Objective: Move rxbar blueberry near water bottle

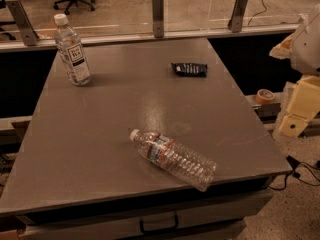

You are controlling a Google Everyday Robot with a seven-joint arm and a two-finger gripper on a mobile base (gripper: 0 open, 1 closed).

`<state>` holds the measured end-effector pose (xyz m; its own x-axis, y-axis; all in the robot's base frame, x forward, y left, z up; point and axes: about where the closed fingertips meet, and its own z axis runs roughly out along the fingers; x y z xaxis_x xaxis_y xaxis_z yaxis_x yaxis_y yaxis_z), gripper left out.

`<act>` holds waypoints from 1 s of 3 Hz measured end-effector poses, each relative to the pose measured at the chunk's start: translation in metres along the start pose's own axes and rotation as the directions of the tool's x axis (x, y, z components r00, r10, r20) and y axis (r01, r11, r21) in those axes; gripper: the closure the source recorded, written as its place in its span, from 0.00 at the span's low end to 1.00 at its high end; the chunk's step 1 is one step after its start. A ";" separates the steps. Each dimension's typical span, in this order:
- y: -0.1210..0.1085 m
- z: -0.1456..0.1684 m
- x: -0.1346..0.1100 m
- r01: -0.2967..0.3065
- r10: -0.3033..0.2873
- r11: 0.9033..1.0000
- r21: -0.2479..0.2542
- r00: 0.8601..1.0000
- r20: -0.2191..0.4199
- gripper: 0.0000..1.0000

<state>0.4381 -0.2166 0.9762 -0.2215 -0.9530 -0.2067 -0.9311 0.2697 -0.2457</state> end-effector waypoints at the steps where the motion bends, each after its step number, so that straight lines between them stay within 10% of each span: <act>1: 0.000 0.000 0.000 0.000 0.000 1.000 0.001 1.000 0.001 0.00; 2: -0.005 -0.003 -0.004 0.003 -0.003 1.000 0.017 1.000 0.026 0.00; 3: -0.069 0.020 -0.055 0.085 -0.095 0.993 0.082 0.987 0.128 0.00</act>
Offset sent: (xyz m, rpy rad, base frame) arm 0.0107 0.0017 0.0061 0.0442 -0.0302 0.0134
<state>0.5201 -0.1798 0.9860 -0.0930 -0.9487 -0.3021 -0.9196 0.1982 -0.3392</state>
